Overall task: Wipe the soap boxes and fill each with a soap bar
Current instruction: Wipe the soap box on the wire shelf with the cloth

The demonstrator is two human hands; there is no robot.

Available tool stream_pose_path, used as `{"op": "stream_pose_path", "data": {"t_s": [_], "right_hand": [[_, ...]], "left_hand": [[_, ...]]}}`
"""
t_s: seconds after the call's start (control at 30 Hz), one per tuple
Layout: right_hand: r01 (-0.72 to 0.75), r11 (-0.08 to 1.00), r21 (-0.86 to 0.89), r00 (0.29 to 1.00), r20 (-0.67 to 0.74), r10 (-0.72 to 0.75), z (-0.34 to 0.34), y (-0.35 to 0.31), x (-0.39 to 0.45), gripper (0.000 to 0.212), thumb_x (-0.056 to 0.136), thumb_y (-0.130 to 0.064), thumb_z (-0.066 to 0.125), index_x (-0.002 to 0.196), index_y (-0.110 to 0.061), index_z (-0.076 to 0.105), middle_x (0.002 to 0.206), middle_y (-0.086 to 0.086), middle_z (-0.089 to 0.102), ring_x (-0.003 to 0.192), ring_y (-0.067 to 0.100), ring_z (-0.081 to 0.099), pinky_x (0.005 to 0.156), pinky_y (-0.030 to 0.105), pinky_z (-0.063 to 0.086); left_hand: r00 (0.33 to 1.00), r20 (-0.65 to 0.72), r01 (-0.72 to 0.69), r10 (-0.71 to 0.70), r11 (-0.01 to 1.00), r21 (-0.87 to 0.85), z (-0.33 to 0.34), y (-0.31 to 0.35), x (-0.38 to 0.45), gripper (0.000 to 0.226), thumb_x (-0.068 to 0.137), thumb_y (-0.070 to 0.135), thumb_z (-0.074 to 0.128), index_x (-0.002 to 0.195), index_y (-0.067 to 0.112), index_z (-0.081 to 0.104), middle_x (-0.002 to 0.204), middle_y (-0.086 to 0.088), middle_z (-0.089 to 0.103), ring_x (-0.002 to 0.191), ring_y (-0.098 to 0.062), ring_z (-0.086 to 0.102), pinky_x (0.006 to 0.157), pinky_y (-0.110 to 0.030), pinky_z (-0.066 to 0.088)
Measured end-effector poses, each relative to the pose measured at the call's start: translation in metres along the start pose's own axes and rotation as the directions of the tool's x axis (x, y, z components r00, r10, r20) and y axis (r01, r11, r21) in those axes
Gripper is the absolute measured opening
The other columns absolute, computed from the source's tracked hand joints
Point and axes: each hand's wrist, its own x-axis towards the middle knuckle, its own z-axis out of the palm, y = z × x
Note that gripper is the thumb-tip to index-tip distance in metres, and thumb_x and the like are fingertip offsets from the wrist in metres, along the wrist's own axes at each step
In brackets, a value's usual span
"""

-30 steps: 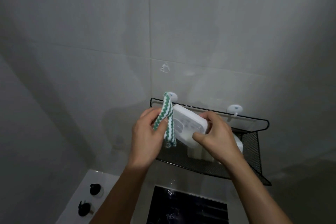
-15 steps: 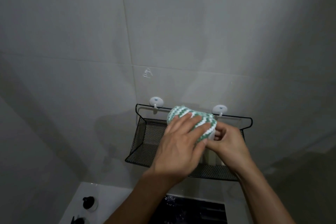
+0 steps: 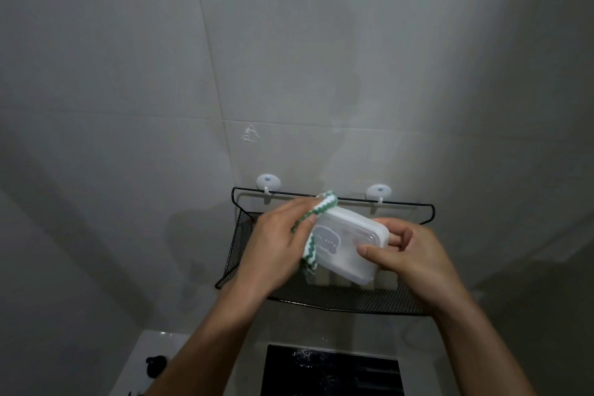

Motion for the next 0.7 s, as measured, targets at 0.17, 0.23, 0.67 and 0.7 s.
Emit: {"op": "stream_pose_path", "data": {"t_s": [0.17, 0.23, 0.67, 0.7], "right_hand": [[0.07, 0.998, 0.003, 0.998, -0.001, -0.07, 0.006, -0.005, 0.009, 0.029, 0.072, 0.0, 0.084, 0.094, -0.018, 0.079, 0.09, 0.008, 0.079, 0.08, 0.016, 0.075, 0.07, 0.023, 0.058], [0.088, 0.996, 0.026, 0.996, 0.0, -0.088, 0.008, -0.008, 0.011, 0.028, 0.078, 0.009, 0.078, 0.09, -0.017, 0.079, 0.088, 0.006, 0.079, 0.079, 0.01, 0.072, 0.069, 0.019, 0.056], [0.013, 0.996, 0.085, 0.997, -0.072, -0.006, -0.005, -0.009, -0.002, 0.026, 0.081, 0.009, 0.072, 0.101, -0.007, 0.075, 0.091, 0.018, 0.077, 0.078, 0.025, 0.073, 0.065, 0.037, 0.059], [0.007, 0.995, 0.101, 0.997, -0.074, 0.001, -0.006, -0.008, -0.003, 0.025, 0.081, 0.009, 0.072, 0.099, -0.008, 0.075, 0.09, 0.018, 0.078, 0.077, 0.024, 0.073, 0.062, 0.035, 0.06]], "left_hand": [[0.969, 0.036, -0.247, 0.244, 0.955, 0.165, 0.017, 0.028, 0.005, 0.033, 0.093, 0.013, 0.059, 0.125, 0.016, 0.068, 0.13, -0.001, 0.064, 0.127, -0.017, 0.054, 0.115, -0.031, 0.033], [0.953, 0.069, -0.303, 0.295, 0.933, 0.193, 0.021, 0.037, 0.007, 0.033, 0.092, 0.011, 0.062, 0.123, 0.015, 0.068, 0.128, -0.002, 0.065, 0.125, -0.021, 0.056, 0.114, -0.037, 0.034], [0.996, 0.083, -0.044, 0.046, 0.999, -0.029, 0.003, 0.015, 0.017, 0.034, 0.101, 0.014, 0.052, 0.133, 0.017, 0.061, 0.136, 0.006, 0.06, 0.126, 0.001, 0.051, 0.107, -0.018, 0.039], [0.997, 0.066, -0.025, 0.029, 0.998, -0.049, 0.004, 0.014, 0.014, 0.034, 0.101, 0.014, 0.052, 0.134, 0.018, 0.061, 0.135, 0.007, 0.061, 0.124, 0.004, 0.051, 0.105, -0.014, 0.038]]}}
